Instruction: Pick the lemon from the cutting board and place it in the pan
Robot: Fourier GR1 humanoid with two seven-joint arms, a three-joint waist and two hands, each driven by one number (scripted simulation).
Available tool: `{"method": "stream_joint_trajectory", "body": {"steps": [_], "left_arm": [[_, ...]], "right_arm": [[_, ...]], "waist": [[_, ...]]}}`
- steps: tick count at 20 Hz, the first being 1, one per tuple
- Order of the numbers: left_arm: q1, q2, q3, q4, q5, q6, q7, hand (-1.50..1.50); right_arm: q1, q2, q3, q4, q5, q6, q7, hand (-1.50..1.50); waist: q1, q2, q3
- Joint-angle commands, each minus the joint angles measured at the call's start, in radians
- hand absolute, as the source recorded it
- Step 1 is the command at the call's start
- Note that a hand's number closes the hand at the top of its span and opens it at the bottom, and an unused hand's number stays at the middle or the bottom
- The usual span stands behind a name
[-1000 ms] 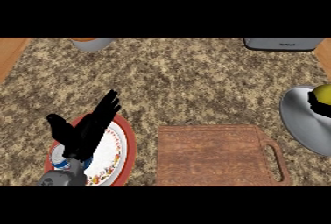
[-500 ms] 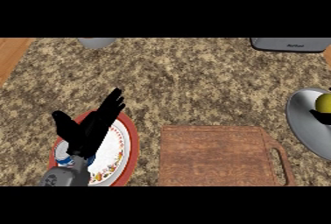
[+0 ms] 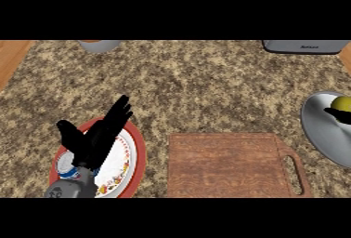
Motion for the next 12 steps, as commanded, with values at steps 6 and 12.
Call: {"method": "stream_joint_trajectory", "body": {"steps": [6, 12], "left_arm": [[0.028, -0.009, -0.001, 0.035, -0.004, -0.024, -0.057, 0.00], [0.026, 0.003, 0.006, 0.005, -0.014, -0.008, -0.018, 0.00]], "right_arm": [[0.063, -0.151, -0.094, 0.106, -0.112, 0.394, -0.034, -1.50], [0.150, -0.209, -0.079, 0.106, -0.109, 0.603, -0.135, -1.50]], "waist": [[-0.008, 0.001, -0.001], [-0.012, -0.003, -0.001]]}}
